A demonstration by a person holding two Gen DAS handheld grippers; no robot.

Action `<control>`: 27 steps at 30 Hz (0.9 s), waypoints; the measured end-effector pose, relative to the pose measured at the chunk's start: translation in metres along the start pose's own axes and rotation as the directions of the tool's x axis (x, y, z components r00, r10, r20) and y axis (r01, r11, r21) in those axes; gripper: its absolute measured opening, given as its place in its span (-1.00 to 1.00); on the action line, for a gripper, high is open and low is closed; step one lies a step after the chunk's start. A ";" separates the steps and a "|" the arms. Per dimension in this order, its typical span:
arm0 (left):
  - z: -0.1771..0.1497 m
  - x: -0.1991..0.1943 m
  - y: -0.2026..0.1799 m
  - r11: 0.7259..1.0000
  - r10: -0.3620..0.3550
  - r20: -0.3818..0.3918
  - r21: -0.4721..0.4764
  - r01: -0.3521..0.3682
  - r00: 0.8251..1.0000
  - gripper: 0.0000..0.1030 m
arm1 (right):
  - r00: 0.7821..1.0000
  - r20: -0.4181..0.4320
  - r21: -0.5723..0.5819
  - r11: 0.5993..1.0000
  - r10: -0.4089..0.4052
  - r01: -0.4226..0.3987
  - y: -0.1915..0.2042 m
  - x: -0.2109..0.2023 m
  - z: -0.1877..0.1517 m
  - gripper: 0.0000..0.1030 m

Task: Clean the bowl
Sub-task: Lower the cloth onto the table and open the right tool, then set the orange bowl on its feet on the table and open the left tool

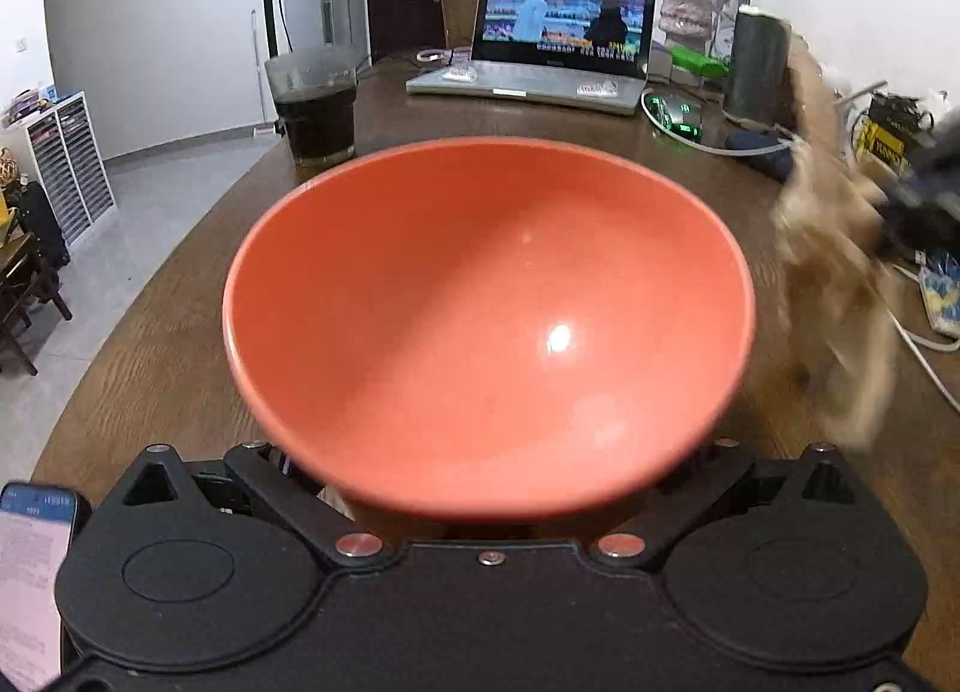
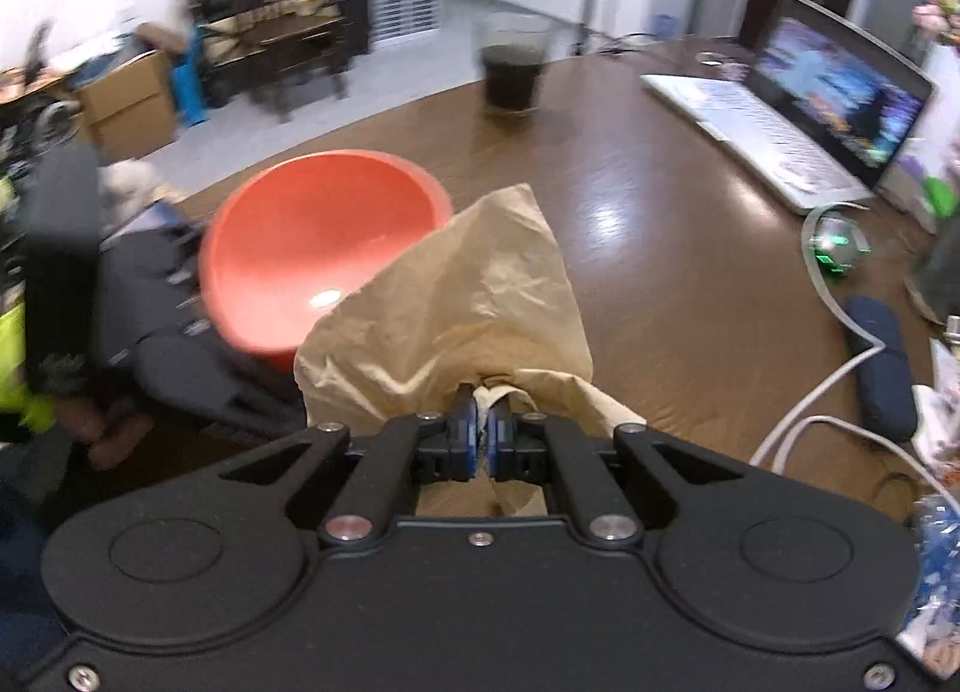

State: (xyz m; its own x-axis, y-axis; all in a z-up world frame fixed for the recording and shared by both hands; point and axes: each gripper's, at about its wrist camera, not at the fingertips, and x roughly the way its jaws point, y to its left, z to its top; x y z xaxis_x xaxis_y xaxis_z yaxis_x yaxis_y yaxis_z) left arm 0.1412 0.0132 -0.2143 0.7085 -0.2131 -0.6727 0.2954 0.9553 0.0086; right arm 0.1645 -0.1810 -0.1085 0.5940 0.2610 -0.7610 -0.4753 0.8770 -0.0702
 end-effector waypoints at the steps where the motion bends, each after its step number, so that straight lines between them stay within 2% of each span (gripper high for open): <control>1: -0.004 -0.003 0.000 1.000 -0.007 -0.009 0.004 0.007 1.000 1.00 | 1.000 -0.002 0.005 1.000 -0.027 0.027 -0.003 0.008 0.006 -0.92; 6: -0.014 -0.023 0.010 1.000 0.006 -0.006 -0.006 -0.006 1.000 1.00 | 0.989 -0.065 0.060 0.989 -0.133 0.137 -0.018 0.060 0.037 -0.91; 8: -0.015 -0.030 0.015 1.000 0.020 0.006 -0.020 -0.020 1.000 1.00 | 0.988 -0.085 0.086 0.987 -0.131 0.138 -0.022 0.076 0.050 -0.91; 10: -0.013 -0.036 0.020 0.999 0.028 0.001 -0.045 -0.028 1.000 1.00 | 0.980 -0.104 0.085 0.980 -0.171 0.180 -0.026 0.099 0.060 -0.86; 11: -0.012 -0.038 0.021 0.998 0.027 -0.001 -0.057 -0.027 1.000 1.00 | 0.975 -0.134 0.094 0.977 -0.180 0.193 -0.028 0.106 0.061 -0.62; 12: -0.010 -0.039 0.022 0.997 0.024 -0.003 -0.071 -0.024 1.000 1.00 | 0.968 -0.163 0.103 0.973 -0.188 0.206 -0.031 0.113 0.061 -0.45; 15: -0.006 -0.043 0.023 0.996 -0.005 -0.002 -0.084 0.005 1.000 1.00 | 0.965 -0.194 0.140 0.968 -0.178 0.207 -0.038 0.120 0.057 -0.30; 16: -0.005 -0.046 0.023 0.996 -0.023 0.002 -0.084 0.023 1.000 1.00 | 0.966 -0.196 0.154 0.967 -0.169 0.201 -0.040 0.120 0.055 -0.12; 17: -0.004 -0.050 0.023 0.996 -0.043 0.008 -0.084 0.044 0.999 1.00 | 0.966 -0.195 0.158 0.966 -0.171 0.203 -0.041 0.120 0.055 0.13; 18: -0.002 -0.050 0.022 0.995 -0.051 0.010 -0.084 0.051 0.999 1.00 | 0.966 -0.191 0.160 0.966 -0.174 0.205 -0.041 0.120 0.055 0.22; 23: 0.018 -0.066 0.024 0.987 -0.120 0.027 -0.105 0.122 0.992 1.00 | 0.966 -0.178 0.199 0.954 -0.189 0.224 -0.051 0.109 0.049 0.39; 27: 0.029 -0.086 0.024 0.988 -0.111 0.050 -0.100 0.116 0.993 1.00 | 0.978 -0.117 0.268 0.943 -0.174 0.200 -0.055 0.075 0.051 0.44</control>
State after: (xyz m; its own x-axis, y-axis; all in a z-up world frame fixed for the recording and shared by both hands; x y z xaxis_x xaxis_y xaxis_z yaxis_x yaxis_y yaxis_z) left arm 0.1056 0.0483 -0.1344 0.7025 -0.3281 -0.6315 0.3103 0.9398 -0.1431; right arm 0.2682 -0.1893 -0.1292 0.5874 0.0555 -0.8074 -0.1554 0.9868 -0.0453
